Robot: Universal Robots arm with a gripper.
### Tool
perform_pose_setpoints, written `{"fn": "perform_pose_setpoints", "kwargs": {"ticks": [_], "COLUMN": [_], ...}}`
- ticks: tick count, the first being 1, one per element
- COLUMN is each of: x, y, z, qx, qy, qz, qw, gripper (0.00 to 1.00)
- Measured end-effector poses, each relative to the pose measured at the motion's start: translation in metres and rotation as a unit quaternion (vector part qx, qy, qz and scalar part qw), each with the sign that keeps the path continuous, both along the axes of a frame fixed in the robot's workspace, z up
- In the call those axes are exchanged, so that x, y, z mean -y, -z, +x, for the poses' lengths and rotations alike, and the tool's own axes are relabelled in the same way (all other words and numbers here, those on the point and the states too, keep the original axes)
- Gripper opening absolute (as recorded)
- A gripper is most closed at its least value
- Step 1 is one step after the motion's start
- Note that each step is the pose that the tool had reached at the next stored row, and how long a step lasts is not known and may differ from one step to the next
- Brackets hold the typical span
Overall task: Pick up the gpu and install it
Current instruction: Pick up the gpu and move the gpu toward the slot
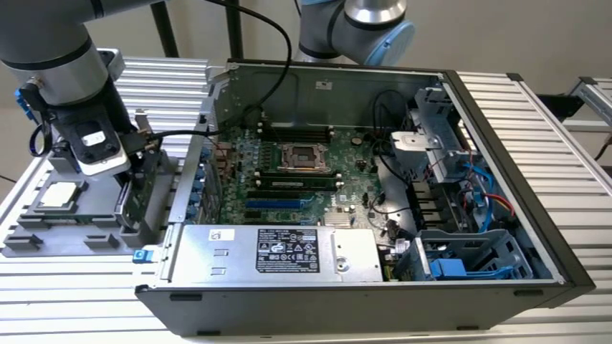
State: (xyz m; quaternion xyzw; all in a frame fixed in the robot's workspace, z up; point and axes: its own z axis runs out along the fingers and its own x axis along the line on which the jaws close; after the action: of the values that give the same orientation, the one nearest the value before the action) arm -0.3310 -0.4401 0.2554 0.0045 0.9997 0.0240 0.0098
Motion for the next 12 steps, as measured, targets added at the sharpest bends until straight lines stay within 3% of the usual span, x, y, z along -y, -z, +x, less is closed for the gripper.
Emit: {"fn": "perform_pose_setpoints", "kwargs": {"ticks": [12], "x": [0.0000], "y": [-0.0111], "z": [0.0000], "qx": [0.0000], "qy": [0.000], "qz": [0.0000], "qw": [1.0000], "gripper": [0.00]}}
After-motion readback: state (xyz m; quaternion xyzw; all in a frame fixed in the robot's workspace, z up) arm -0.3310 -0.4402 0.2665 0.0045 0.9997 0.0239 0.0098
